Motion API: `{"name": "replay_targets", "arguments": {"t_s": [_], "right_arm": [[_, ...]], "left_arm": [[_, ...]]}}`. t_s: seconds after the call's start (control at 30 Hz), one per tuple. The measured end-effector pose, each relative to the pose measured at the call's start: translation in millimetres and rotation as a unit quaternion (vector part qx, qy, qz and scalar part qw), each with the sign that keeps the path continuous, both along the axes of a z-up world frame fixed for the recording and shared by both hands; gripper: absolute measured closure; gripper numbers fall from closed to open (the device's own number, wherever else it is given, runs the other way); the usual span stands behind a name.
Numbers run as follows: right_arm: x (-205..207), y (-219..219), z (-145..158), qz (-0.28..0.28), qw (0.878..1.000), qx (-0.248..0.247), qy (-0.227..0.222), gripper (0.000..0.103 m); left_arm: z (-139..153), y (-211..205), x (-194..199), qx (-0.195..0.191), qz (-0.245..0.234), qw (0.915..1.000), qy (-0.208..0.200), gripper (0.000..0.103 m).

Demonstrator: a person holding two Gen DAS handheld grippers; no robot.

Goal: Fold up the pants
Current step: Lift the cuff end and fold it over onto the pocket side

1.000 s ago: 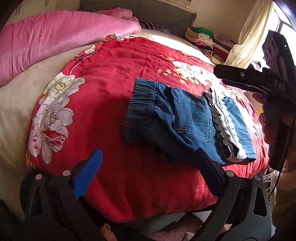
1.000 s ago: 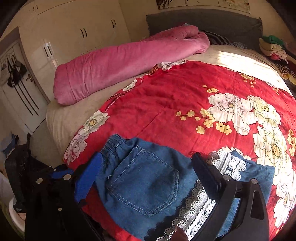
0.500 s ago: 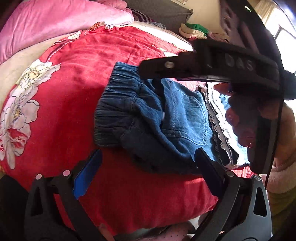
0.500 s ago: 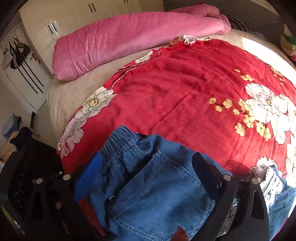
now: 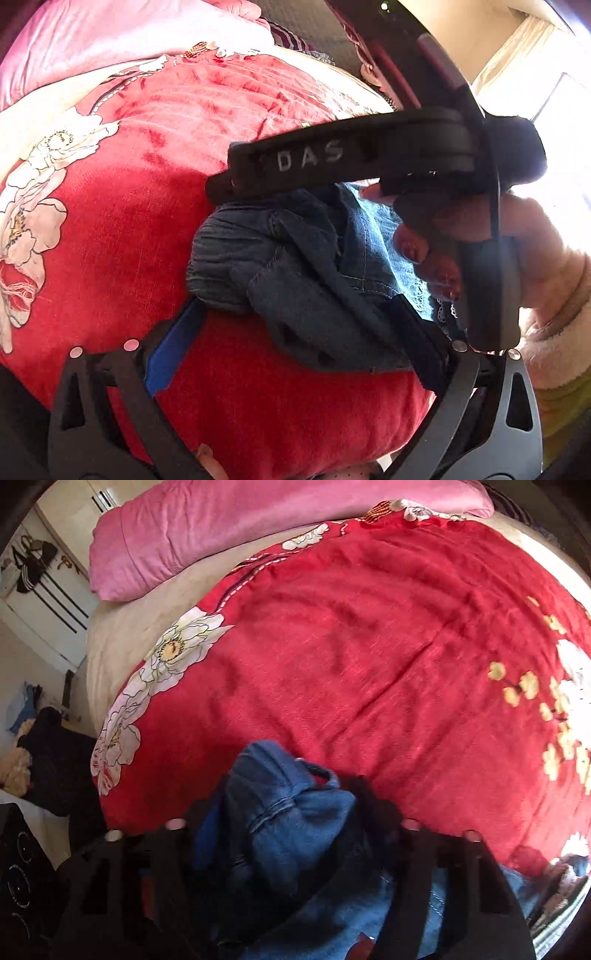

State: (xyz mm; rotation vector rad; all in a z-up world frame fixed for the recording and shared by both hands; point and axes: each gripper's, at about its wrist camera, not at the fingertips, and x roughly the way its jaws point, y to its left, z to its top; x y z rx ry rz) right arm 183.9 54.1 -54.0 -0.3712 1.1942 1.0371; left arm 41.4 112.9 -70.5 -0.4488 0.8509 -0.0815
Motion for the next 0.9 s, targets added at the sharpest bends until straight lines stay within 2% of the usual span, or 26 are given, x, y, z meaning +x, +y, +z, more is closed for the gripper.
{"name": "replay_targets", "arguments": {"t_s": [0.07,0.2,0.33,0.4,0.47,0.53,0.6,0.73,0.9], "right_arm": [[-1.4,-4.6,1.9,-0.001,1.0,0.013,0.005,0.062],[-0.6,-24.6,16.4,-0.004,0.998,0.052,0.022,0.069],[-0.4,-44.8,35.6,-0.005,0.995,0.091,0.03,0.072],[-0.1,-54.1,44.2,-0.005,0.994,0.105,0.031,0.072],[1.7,-64.2,52.9,-0.006,0.992,0.121,0.03,0.072],[3.9,-77.0,63.2,-0.01,0.991,0.135,0.023,0.072],[8.5,-94.8,72.7,-0.018,0.988,0.15,0.019,0.072],[19.9,-135.5,90.1,-0.037,0.983,0.177,0.008,0.072],[35.7,-189.8,102.0,-0.069,0.975,0.21,0.002,0.072]], "left_arm": [[0.4,0.3,-2.0,-0.002,0.0,1.0,-0.004,0.01],[1.3,2.2,-0.6,-0.009,0.006,0.9999,-0.009,0.01],[4.0,5.0,5.1,-0.028,0.005,0.9995,-0.013,0.01],[6.7,5.6,8.8,-0.051,-0.003,0.9985,-0.016,0.011],[11.0,4.2,13.5,-0.071,-0.013,0.9972,-0.02,0.022],[18.3,-2.6,17.8,-0.075,-0.024,0.9967,-0.02,0.044],[28.2,-12.0,23.2,-0.077,-0.035,0.9961,-0.025,0.052],[51.2,-41.0,34.9,-0.044,-0.051,0.9972,-0.034,0.056],[72.4,-85.1,45.5,-0.014,-0.075,0.996,-0.045,0.056]]}}
